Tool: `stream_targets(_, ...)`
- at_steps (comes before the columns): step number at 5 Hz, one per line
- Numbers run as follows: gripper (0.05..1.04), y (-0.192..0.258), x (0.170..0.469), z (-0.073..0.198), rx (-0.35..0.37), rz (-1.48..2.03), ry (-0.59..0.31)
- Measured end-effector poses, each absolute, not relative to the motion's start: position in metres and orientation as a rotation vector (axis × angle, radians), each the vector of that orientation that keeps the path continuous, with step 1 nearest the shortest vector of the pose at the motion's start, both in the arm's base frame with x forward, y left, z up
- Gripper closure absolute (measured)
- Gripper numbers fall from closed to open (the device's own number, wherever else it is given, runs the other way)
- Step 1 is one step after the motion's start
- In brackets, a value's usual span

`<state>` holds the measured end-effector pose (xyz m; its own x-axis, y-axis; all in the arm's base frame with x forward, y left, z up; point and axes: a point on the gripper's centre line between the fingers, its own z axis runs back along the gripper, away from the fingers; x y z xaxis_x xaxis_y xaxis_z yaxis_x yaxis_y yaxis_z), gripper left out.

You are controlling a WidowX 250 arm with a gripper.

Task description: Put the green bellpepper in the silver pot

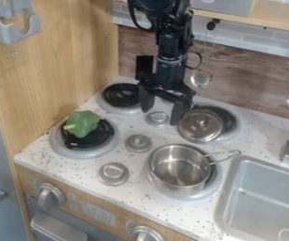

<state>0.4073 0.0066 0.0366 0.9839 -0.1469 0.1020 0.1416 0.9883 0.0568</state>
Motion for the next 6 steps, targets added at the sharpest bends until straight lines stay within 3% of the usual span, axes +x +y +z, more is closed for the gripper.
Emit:
stream_targets(1, 0.085, 0.006, 0.4, 0.017, 0.042, -0.144, -0.053)
stream_targets(2, 0.085, 0.026, 0.4, 0.015, 0.033, -0.113, -0.052)
stream_targets(3, 0.085, 0.098, 0.399, 0.024, 0.068, 0.027, -0.084)
stream_targets(4, 0.085, 0.128, 0.401, 0.031, 0.094, 0.078, -0.125)
stream_targets(5, 0.085, 0.142, 0.405, 0.021, 0.097, 0.101, -0.12)
stream_targets(6, 0.085, 0.154, 0.401, 0.002, 0.105, 0.114, -0.057)
